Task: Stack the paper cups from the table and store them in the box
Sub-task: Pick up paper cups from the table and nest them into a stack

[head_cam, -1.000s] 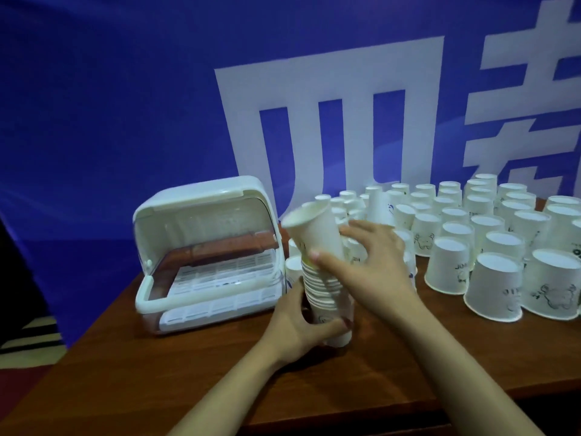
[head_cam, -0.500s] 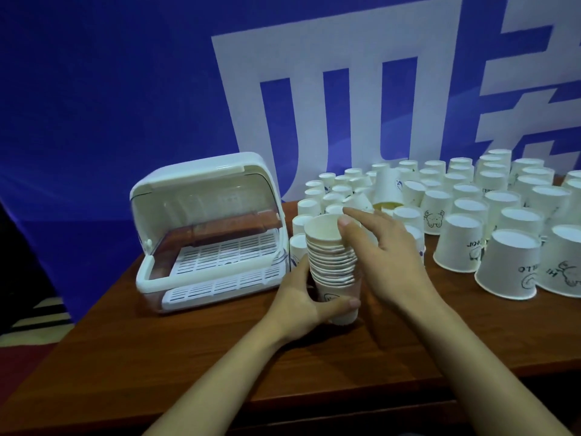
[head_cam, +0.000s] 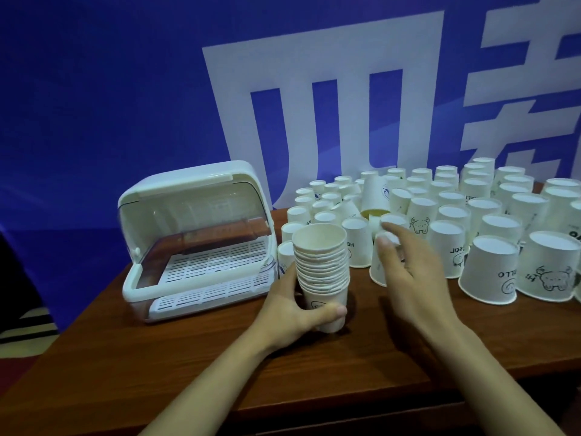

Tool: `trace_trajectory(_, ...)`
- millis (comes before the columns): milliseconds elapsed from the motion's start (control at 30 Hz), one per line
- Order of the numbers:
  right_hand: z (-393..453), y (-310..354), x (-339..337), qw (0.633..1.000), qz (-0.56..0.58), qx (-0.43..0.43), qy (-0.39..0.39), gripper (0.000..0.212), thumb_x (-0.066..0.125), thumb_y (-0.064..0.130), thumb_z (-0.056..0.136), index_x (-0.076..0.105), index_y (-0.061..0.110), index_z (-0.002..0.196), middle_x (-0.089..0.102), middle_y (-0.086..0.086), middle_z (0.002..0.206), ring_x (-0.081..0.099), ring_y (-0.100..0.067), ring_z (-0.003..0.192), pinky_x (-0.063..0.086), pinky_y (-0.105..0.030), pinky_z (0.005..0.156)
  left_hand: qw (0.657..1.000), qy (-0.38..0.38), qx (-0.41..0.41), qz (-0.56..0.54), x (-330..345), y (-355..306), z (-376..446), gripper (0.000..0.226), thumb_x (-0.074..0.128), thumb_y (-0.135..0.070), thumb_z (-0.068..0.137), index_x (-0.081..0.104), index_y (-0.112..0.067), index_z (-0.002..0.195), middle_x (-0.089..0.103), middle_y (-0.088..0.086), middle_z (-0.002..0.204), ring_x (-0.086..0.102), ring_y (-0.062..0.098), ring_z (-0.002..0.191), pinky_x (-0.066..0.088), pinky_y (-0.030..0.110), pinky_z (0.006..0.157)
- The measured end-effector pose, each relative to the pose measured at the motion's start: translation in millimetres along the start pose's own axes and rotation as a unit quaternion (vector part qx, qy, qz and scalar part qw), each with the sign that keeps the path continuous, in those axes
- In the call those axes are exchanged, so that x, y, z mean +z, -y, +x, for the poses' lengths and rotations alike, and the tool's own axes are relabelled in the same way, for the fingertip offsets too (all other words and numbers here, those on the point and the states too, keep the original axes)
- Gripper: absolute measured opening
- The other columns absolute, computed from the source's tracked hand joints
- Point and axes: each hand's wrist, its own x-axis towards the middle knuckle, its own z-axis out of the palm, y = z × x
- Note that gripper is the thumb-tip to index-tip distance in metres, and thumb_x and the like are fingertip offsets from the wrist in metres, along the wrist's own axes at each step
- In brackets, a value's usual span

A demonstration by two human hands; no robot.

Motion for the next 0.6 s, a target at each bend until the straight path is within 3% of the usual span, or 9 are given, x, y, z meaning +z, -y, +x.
trace_trajectory(67,3.4,-18.9,-3.6,0.996,-0.083,-0.007,0.011,0.06,0.058,0.031,0.097,0.042,0.016,0.153,0.048,-0.009,0.154,0.043,-0.028,0.141,0.033,-0.045,0.118,1.0,0.004,-0.006,0.0,-0.6,0.1,1.1,0.078,0.089,-0.056,0.065,0.062,-0.031,0.134,0.071,-0.019,0.128,0.065,0.002,0.122,0.05,0.033,0.106)
trace_trajectory(167,6.6,-39.0,-1.2,0.99,-0.121,-0.013,0.074,0.094,0.074,0.021,0.089,0.015,0.018,0.163,0.026,-0.007,0.167,0.027,-0.028,0.152,0.025,-0.043,0.123,1.0,0.011,-0.011,0.0,-1.4,0.4,1.9,0.077,0.088,-0.056,0.065,0.062,-0.033,0.133,0.071,-0.02,0.127,0.065,0.001,0.121,0.05,0.027,0.103)
trace_trajectory(267,0.6,-46.2,7.2,0.992,-0.109,-0.018,0.065,0.11,0.081,0.025,0.084,0.006,0.025,0.163,0.037,-0.004,0.159,0.044,-0.032,0.135,0.039,-0.045,0.111,1.0,0.014,-0.008,0.005,-1.4,-1.5,2.1,0.073,0.088,-0.054,0.066,0.061,-0.035,0.131,0.071,-0.023,0.127,0.064,-0.001,0.121,0.048,0.016,0.099)
trace_trajectory(367,-3.4,-43.9,11.3,0.992,-0.122,-0.009,0.011,0.109,0.089,0.037,0.072,0.026,0.029,0.16,0.042,-0.009,0.133,0.045,-0.026,0.119,0.043,-0.039,0.096,1.0,0.012,-0.008,0.004,-0.9,-1.8,1.4,0.071,0.088,-0.053,0.067,0.062,-0.032,0.131,0.072,-0.02,0.127,0.065,0.002,0.121,0.05,0.02,0.101)
trace_trajectory(467,-10.3,-37.0,9.3,0.995,-0.098,-0.01,-0.028,0.082,0.092,0.035,0.065,0.057,0.023,0.138,0.038,-0.003,0.121,0.051,-0.024,0.109,0.042,-0.031,0.088,1.0,0.014,-0.011,0.004,-0.9,0.5,1.0,0.073,0.088,-0.054,0.067,0.063,-0.03,0.132,0.072,-0.017,0.127,0.066,0.005,0.122,0.051,0.031,0.104)
trace_trajectory(567,-16.6,-31.2,2.4,0.996,-0.03,0.036,-0.075,0.066,0.09,0.028,0.067,0.054,0.017,0.122,0.041,0.003,0.115,0.042,-0.004,0.099,0.034,-0.022,0.086,1.0,0.013,-0.015,0.005,-0.9,0.8,0.6,0.074,0.088,-0.055,0.066,0.063,-0.031,0.132,0.072,-0.02,0.127,0.065,0.001,0.121,0.049,0.025,0.102)
trace_trajectory(600,-17.3,-30.4,-0.9,0.995,-0.003,0.055,-0.088,0.064,0.09,0.026,0.068,0.05,0.017,0.117,0.045,0.002,0.114,0.043,-0.004,0.1,0.033,-0.022,0.086,1.0,0.014,-0.016,0.005,-0.7,0.2,0.1,0.075,0.087,-0.056,0.066,0.062,-0.032,0.132,0.071,-0.022,0.127,0.064,0.0,0.121,0.049,0.021,0.101)
